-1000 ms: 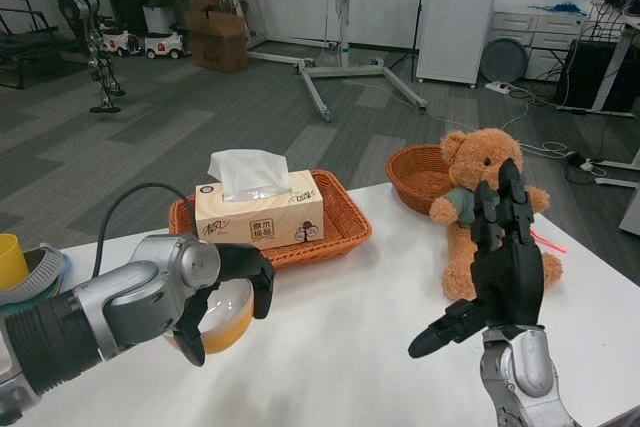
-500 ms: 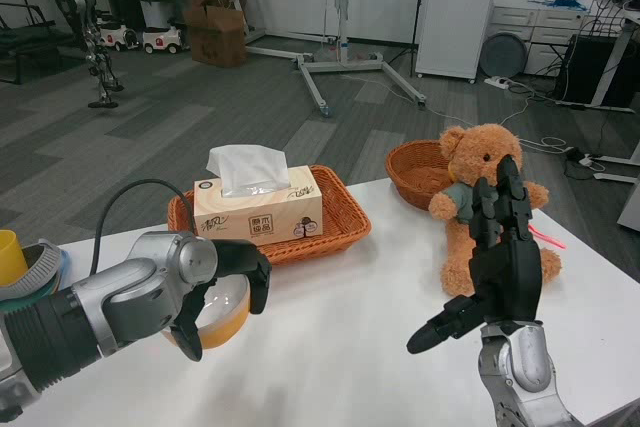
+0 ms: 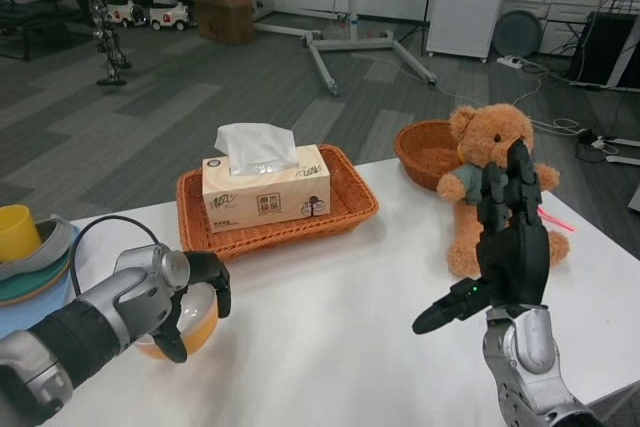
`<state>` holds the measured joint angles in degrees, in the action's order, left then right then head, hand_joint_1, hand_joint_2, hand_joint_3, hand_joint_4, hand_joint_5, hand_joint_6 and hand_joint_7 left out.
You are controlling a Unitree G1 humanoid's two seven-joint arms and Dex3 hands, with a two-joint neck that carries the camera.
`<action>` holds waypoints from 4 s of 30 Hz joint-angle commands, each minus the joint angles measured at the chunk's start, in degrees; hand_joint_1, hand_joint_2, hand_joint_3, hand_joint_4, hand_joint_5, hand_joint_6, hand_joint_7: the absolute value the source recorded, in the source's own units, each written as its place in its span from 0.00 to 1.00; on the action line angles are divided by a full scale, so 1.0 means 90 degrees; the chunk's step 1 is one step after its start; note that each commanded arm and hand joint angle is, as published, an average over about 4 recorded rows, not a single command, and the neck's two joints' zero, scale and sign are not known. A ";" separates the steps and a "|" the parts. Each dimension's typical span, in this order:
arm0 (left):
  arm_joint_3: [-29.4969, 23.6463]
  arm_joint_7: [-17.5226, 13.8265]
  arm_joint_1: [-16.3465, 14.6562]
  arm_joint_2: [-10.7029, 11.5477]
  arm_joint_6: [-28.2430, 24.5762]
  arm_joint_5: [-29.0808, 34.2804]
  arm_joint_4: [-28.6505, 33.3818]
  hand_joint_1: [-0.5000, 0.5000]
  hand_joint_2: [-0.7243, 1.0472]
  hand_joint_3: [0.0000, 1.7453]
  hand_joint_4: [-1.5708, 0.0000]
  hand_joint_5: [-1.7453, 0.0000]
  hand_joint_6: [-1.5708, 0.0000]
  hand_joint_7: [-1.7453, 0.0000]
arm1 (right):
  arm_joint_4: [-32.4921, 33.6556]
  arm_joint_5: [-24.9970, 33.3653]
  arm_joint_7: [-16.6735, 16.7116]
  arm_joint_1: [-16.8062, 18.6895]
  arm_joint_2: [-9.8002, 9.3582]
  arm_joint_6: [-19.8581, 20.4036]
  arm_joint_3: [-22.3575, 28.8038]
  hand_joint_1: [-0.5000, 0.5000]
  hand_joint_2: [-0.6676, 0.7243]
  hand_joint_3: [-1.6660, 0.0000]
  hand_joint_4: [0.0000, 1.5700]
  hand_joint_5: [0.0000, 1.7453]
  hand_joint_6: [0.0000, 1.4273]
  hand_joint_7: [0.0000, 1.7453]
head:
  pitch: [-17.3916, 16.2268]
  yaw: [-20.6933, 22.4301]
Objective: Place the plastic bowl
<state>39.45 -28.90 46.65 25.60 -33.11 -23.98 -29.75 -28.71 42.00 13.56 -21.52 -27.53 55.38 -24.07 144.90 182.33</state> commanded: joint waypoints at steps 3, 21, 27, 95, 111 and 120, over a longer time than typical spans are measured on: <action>-0.1378 0.0291 -0.0506 -0.0474 0.0427 -0.0670 -0.0798 0.00 0.90 1.00 0.12 0.00 0.58 0.24 | 0.0011 0.0054 0.0007 0.0062 -0.0007 -0.0001 0.0021 0.08 1.00 1.00 0.07 0.00 0.00 0.00 | -0.0131 0.0323; -0.2933 0.0851 -0.0958 -0.1033 0.1064 -0.1618 -0.1904 0.00 0.85 1.00 0.51 0.00 0.71 0.21 | -0.0016 0.0155 0.0004 0.0067 -0.0019 -0.0001 -0.0030 0.08 1.00 1.00 0.07 0.00 0.00 0.00 | -0.0501 0.1162; -0.2904 0.0855 -0.1009 -0.1069 0.1066 -0.1708 -0.2080 0.00 0.90 1.00 0.73 0.00 0.85 0.24 | -0.0023 0.0167 -0.0001 0.0067 -0.0024 -0.0004 -0.0030 0.08 1.00 1.00 0.07 0.00 0.00 0.00 | -0.0620 0.1300; -0.6459 0.1707 -0.3875 -0.1751 0.6899 0.5382 0.2524 0.02 0.10 0.00 1.00 1.00 1.00 0.96 | 0.0158 0.0096 0.0002 -0.0072 -0.0078 -0.0094 -0.0050 0.08 1.00 1.00 0.06 0.00 0.00 0.00 | 0.0379 0.0082; -0.6534 0.1610 -0.3831 -0.1926 0.6830 0.5702 0.2769 0.02 0.10 0.00 1.00 1.00 1.00 0.96 | 0.0343 -0.0087 -0.0245 -0.0314 -0.0124 -0.0409 -0.0089 0.08 1.00 1.00 0.05 0.00 0.00 0.00 | 0.0403 -0.0025; -0.6593 0.1629 -0.3726 -0.1965 0.6843 0.5702 0.2793 0.02 0.10 0.01 1.00 1.00 1.00 0.96 | 0.0348 -0.0087 -0.0276 -0.0324 -0.0119 -0.0468 -0.0099 0.08 1.00 1.00 0.05 0.00 0.00 0.00 | 0.0416 0.0023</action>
<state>-19.45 -14.09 12.37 7.74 28.48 27.08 -4.62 -26.13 41.03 11.14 -23.37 -28.03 51.40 -24.69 148.55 182.47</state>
